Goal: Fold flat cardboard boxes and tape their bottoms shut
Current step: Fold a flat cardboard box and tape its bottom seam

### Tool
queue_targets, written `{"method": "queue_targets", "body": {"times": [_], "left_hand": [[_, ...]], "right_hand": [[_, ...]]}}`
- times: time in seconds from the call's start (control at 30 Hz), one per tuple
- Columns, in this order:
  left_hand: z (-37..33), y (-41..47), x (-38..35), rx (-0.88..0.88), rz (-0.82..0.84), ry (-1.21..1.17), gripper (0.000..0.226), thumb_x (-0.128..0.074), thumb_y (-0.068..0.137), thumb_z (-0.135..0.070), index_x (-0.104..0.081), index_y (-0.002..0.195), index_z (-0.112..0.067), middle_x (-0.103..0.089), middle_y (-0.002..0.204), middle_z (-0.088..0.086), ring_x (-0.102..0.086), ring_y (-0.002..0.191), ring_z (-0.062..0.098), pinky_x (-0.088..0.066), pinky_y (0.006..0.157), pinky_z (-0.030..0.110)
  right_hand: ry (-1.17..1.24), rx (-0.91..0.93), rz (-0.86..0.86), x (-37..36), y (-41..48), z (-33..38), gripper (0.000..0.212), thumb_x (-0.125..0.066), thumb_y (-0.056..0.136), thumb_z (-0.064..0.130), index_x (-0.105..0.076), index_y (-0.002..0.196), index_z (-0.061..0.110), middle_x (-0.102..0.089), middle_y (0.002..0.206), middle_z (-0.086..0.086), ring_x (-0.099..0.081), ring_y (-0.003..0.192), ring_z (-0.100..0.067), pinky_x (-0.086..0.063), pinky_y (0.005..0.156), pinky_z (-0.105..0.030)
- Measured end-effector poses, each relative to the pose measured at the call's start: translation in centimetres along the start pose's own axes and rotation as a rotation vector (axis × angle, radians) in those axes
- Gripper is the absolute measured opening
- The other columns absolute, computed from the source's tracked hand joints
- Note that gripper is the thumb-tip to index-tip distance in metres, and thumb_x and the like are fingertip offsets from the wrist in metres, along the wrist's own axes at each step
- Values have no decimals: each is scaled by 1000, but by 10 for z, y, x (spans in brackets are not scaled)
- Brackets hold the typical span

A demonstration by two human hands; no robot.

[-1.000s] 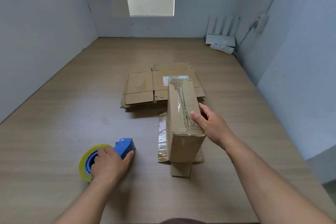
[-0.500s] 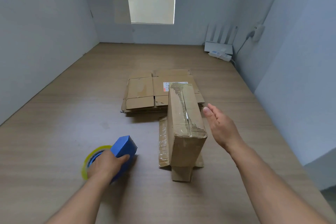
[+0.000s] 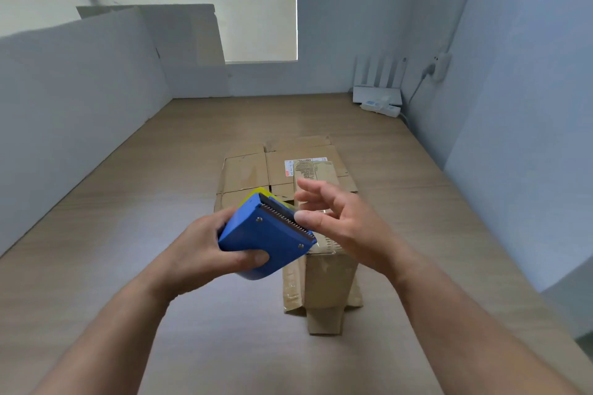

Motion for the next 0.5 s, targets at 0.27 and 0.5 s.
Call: {"method": "queue_targets", "body": {"times": [0.27,0.5], "left_hand": [[-8,-2,-8,-101,42,133,56,-85,63,-36,-57,110,-27,-66,98,-15,-65,91,13,-52,65,18],[-16,1,-12,-127,78,264,54,-77,59,-46,-53,105,-30,-62,93,-23,-62,88,6,-48,64,14]], "right_hand": [[375,-498,26,11,-12,-24,58,-39,93,57,-70,78,11,-69,71,-5,-61,57,-13,-47,43,-25],[508,-340,73,5,-8,-20,25,-60,91,17,-61,66,16,-56,55,3,-48,46,-7,-41,42,-16]]}}
Point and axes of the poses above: each hand's wrist, its own y-axis towards the middle knuckle, its own x-axis out of the back of the hand, z = x × y, the point moved 2 cm from there along y, towards the middle knuckle
